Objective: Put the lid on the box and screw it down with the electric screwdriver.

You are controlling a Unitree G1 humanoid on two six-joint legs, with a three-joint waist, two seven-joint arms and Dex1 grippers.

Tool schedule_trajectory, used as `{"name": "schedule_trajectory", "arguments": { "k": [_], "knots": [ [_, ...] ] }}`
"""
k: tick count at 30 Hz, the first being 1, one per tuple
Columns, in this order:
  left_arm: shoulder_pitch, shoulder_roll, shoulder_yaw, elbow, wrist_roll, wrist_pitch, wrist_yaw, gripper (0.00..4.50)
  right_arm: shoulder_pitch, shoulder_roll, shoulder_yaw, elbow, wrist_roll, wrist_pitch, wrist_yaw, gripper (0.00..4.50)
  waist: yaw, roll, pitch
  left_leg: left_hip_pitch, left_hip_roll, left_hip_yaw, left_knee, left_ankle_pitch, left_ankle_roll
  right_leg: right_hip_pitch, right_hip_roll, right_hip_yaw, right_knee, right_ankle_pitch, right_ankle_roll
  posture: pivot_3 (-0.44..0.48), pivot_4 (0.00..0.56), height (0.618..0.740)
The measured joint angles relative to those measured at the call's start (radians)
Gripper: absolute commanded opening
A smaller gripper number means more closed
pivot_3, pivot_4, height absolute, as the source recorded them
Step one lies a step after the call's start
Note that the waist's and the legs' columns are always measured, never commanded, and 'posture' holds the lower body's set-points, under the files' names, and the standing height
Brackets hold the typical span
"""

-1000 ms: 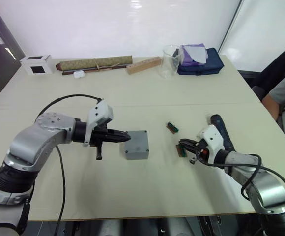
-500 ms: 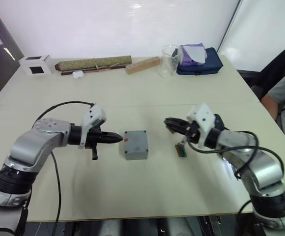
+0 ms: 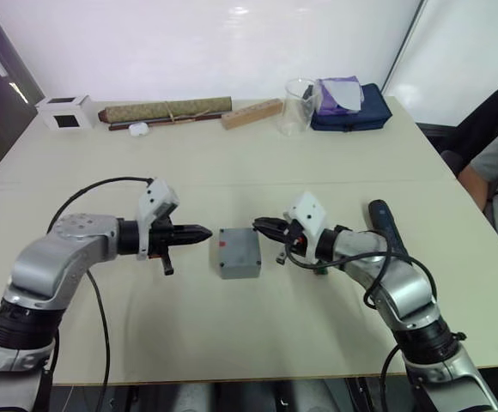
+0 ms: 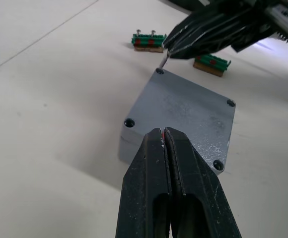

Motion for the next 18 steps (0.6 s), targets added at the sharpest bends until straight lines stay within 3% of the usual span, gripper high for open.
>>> {"name": "schedule_trajectory", "arguments": {
  "k": [18],
  "knots": [
    [-0.011,0.0,0.012,-0.009,-0.03,0.022,0.024,0.0,-0.004,0.008,0.013,0.02,-0.028,-0.003,0.019,0.07,0.0,0.0,0.0,0.0,0.0,0.0,0.0,0.0,0.0,0.0,0.0,0.0,0.0,0.0,0.0,0.0,0.15,0.74]
  ]
}}
